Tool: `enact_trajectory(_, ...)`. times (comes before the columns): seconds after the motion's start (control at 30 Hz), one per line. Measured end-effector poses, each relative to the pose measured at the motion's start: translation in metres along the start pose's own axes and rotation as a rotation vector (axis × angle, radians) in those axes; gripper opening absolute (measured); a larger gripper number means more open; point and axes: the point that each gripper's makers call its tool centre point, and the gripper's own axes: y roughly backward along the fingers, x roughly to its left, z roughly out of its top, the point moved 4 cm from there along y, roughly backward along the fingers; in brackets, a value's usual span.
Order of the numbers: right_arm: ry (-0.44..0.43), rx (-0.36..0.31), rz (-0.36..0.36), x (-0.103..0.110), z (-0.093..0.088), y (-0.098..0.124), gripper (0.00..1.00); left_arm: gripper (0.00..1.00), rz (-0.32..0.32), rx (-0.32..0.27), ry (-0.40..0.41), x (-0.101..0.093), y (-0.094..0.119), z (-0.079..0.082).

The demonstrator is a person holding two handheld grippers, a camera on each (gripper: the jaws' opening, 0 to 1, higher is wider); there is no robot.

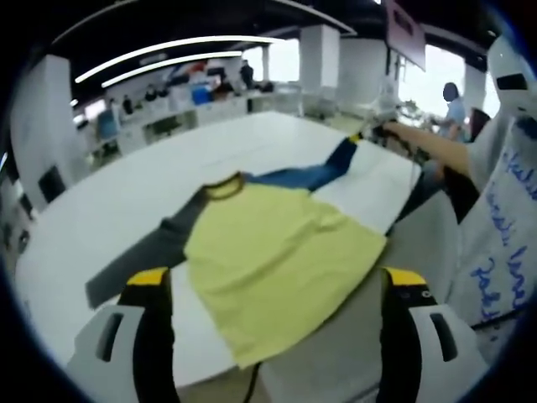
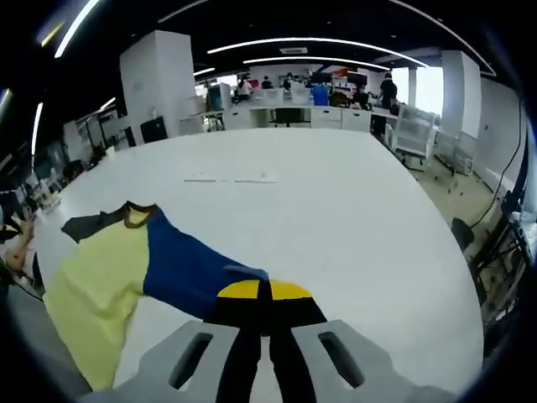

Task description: Fold the garment on the visible template until the final outline fits inside the template.

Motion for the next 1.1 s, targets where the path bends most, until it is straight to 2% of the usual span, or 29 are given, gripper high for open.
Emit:
enact_trajectory(0.2, 0.01, -0.001, 0.005, 0.011, 0.005, 0.0, 0.01, 0.99, -0.013, -0.007, -0.005, 0.002, 0.0, -0.002)
enact_trajectory(0.33, 0.019, -0.001, 0.012, 0.018, 0.006, 0.0, 0.01, 0.99, -0.013, 0.014, -0.004, 0.005, -0.001, -0.008)
enact_trajectory(0.63, 0.037, 0.0, 0.031, 0.035, 0.01, -0.001, 0.01, 0.99, -0.02, -0.004, -0.01, 0.005, 0.0, -0.006)
enact_trajectory(1.1, 0.082, -0.002, 0.069, 0.076, 0.023, -0.004, 0.01, 0.99, -0.034, -0.025, -0.01, 0.009, 0.002, -0.009)
